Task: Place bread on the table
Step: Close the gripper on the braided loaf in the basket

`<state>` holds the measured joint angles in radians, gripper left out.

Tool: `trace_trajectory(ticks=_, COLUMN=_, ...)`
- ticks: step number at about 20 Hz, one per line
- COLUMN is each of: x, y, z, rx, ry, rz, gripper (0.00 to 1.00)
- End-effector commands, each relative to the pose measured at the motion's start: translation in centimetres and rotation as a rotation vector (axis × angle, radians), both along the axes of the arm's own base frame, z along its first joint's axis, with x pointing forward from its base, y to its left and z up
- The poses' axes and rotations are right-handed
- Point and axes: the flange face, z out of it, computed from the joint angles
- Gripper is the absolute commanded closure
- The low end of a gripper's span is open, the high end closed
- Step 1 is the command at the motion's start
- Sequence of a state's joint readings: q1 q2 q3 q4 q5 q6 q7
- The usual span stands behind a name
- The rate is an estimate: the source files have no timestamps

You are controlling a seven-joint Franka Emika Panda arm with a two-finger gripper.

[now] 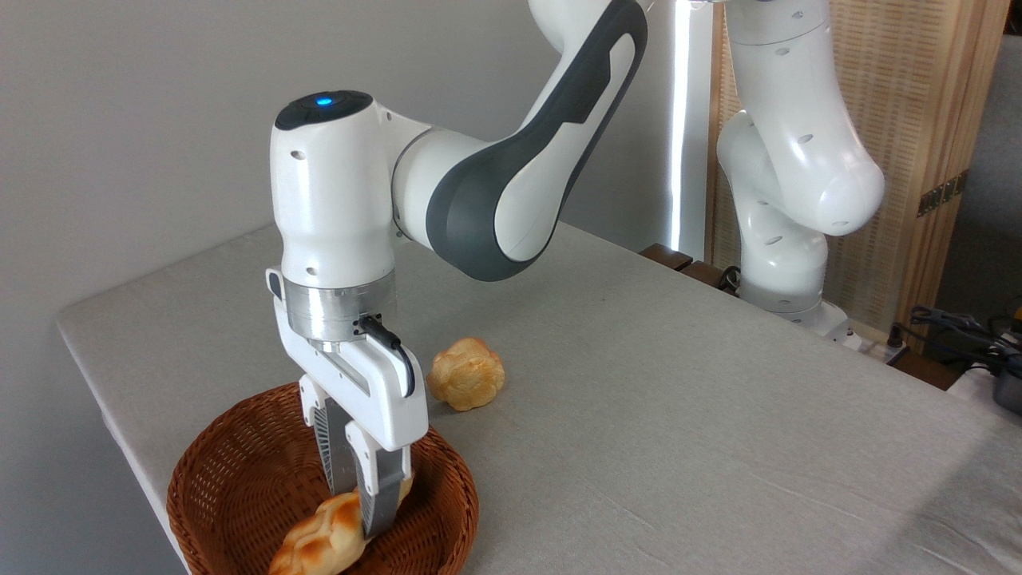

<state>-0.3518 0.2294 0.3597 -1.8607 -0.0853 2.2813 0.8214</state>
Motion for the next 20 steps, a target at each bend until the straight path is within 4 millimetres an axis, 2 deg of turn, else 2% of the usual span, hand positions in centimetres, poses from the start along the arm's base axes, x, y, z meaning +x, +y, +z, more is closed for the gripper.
trace_trajectory(ticks=1, x=0.5, y=0.0, z=0.4, rx=0.006, ry=-0.024, rz=-0.013, gripper=0.65)
trace_trajectory(ticks=6, x=0.5, y=-0.4, z=0.6, rx=0.004, ry=-0.027, rz=-0.019, gripper=0.68)
trace_trajectory(ticks=12, x=-0.3, y=-1.7, z=4.3, rx=-0.027, ry=-0.084, rz=-0.035, gripper=0.68)
trace_trajectory(ticks=20, x=-2.1, y=-1.5, z=8.5, rx=-0.064, ry=-0.088, rz=-0.030, gripper=0.68)
